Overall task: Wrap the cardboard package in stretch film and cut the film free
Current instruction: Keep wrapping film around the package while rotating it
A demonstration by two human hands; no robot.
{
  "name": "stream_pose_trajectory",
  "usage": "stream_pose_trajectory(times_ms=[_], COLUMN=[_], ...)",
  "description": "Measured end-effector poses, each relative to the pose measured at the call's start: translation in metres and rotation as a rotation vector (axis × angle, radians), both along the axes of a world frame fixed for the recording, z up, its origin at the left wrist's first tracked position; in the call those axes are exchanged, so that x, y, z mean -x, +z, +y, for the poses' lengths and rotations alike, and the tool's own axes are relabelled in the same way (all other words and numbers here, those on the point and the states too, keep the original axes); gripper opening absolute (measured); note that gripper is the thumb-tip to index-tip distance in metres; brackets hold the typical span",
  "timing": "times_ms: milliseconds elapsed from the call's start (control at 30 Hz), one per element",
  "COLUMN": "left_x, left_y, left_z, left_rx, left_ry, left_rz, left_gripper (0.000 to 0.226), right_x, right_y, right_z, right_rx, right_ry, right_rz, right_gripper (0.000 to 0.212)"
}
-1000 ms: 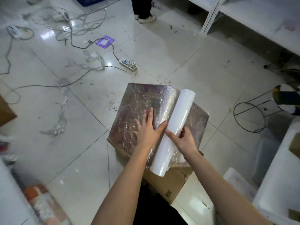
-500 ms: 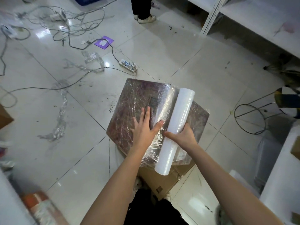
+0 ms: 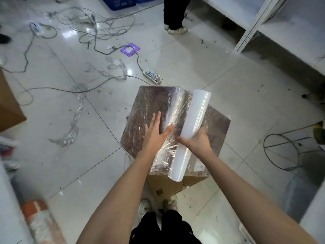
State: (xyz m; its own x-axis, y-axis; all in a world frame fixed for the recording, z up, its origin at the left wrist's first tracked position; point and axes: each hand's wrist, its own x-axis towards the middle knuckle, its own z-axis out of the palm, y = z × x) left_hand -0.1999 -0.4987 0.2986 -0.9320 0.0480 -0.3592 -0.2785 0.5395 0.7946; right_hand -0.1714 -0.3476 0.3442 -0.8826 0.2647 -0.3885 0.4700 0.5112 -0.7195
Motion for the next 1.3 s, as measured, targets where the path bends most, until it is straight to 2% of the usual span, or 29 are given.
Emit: stream_pose_trajectory(times_ms=[200, 333, 567, 633, 700, 800, 933, 1100, 1233, 1300], left_x=[0.008, 0.017, 0.02, 0.021, 0.023, 0.025, 0.03, 0.037, 0.038, 0.039], left_y=[0.001, 0.0, -0.005, 0.0, 0.01, 0.02, 0.0, -0.003, -0.004, -0.005], left_z=[0.002, 0.001, 0.001, 0.001, 0.008, 0.03, 0.037, 0.041, 0.043, 0.043], left_rx=[-0.033, -0.084, -0.044, 0.118, 0.415, 0.679, 0.544, 0.529, 0.522, 0.521], left_ry=[0.047, 0.131, 0.133, 0.109, 0.079, 0.0, 0.008, -0.061, -0.081, -0.059], left_rz=[-0.056, -0.08, -0.077, -0.073, 0.026, 0.21, 0.192, 0.249, 0.254, 0.246], left_gripper=[0.088, 0.091, 0.099, 0.098, 0.092, 0.068, 0.06, 0.065, 0.064, 0.065], right_x=[0.022, 0.031, 0.04, 0.044, 0.048, 0.053, 0.055, 0.053, 0.054, 0.056], right_y=[-0.01, -0.017, -0.035, -0.038, -0.04, -0.04, -0.045, -0.048, -0.04, -0.038], right_z=[0.009, 0.014, 0.021, 0.023, 0.024, 0.023, 0.021, 0.025, 0.024, 0.024], right_rx=[0.044, 0.213, 0.377, 0.402, 0.399, 0.375, 0.383, 0.347, 0.364, 0.363], right_ry=[0.075, 0.08, 0.117, 0.131, 0.138, 0.121, 0.028, -0.046, -0.109, -0.127], right_rz=[-0.006, -0.049, -0.094, -0.108, -0.1, -0.062, -0.029, -0.005, 0.02, 0.042], right_gripper=[0.088, 0.098, 0.061, 0.06, 0.058, 0.054, 0.063, 0.07, 0.083, 0.078])
